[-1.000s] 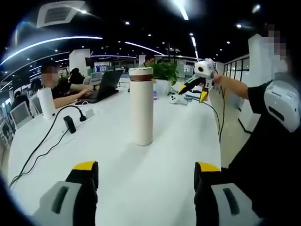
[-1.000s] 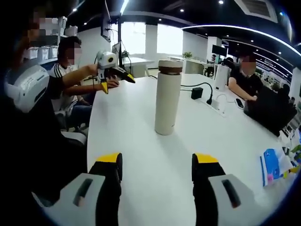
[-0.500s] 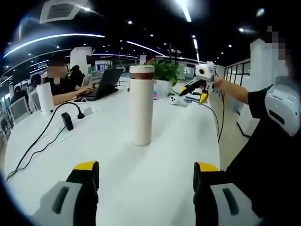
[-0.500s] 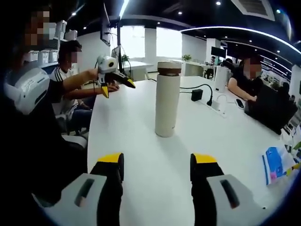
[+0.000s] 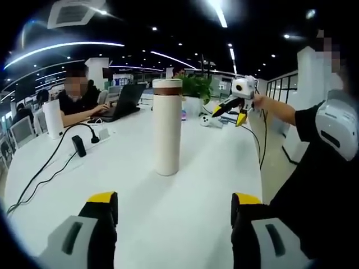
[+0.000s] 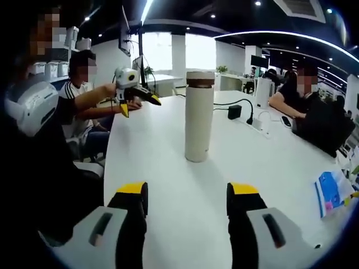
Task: Grasp the water cup twist off the cup lid place the cup lid on the table
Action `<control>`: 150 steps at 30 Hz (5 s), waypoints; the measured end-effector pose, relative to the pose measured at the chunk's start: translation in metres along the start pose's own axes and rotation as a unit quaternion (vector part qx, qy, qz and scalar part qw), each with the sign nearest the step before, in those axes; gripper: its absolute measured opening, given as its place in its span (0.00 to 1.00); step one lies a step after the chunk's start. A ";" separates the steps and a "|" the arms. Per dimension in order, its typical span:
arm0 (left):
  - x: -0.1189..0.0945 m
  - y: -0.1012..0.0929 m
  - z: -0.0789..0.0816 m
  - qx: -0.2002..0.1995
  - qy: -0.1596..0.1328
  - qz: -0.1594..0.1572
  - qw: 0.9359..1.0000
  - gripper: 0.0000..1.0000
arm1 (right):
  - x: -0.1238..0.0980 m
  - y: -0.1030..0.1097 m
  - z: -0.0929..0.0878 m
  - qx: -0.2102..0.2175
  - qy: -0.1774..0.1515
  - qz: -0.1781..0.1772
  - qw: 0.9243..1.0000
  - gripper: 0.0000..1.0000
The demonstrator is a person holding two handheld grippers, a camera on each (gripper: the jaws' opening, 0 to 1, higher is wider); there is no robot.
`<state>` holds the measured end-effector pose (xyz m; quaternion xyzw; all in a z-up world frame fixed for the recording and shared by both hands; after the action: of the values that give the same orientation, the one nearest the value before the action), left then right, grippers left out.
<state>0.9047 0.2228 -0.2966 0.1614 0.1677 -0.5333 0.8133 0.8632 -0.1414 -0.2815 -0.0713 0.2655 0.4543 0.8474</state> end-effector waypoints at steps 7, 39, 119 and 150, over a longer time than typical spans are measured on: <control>0.000 0.001 -0.001 -0.004 -0.001 0.002 1.000 0.83 | 0.001 0.000 0.000 -0.001 -0.001 -0.001 1.000 0.58; 0.018 0.001 -0.007 0.002 -0.003 0.005 1.000 0.83 | 0.008 -0.004 -0.004 -0.003 -0.016 0.001 1.000 0.57; 0.065 0.015 0.001 0.021 -0.062 0.035 0.997 0.80 | 0.019 -0.003 -0.011 -0.004 -0.033 -0.008 0.999 0.57; 0.094 0.020 -0.005 -0.001 -0.070 0.024 0.997 0.79 | 0.022 -0.007 -0.016 0.007 -0.040 -0.008 0.999 0.57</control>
<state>0.9574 0.1562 -0.3410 0.1268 0.1068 -0.5237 0.8356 0.8721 -0.1353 -0.3076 -0.0492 0.2345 0.4480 0.8614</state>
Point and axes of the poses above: the point that each gripper's makers call its tool centre point, and the gripper's own axes: x roughly forward along the fingers, y roughly to its left, z roughly out of its top, the point moved 5 cm from there along -x, roughly backward along the fingers, and after that the axes turned 8 degrees about x, right-handed, at the moved point
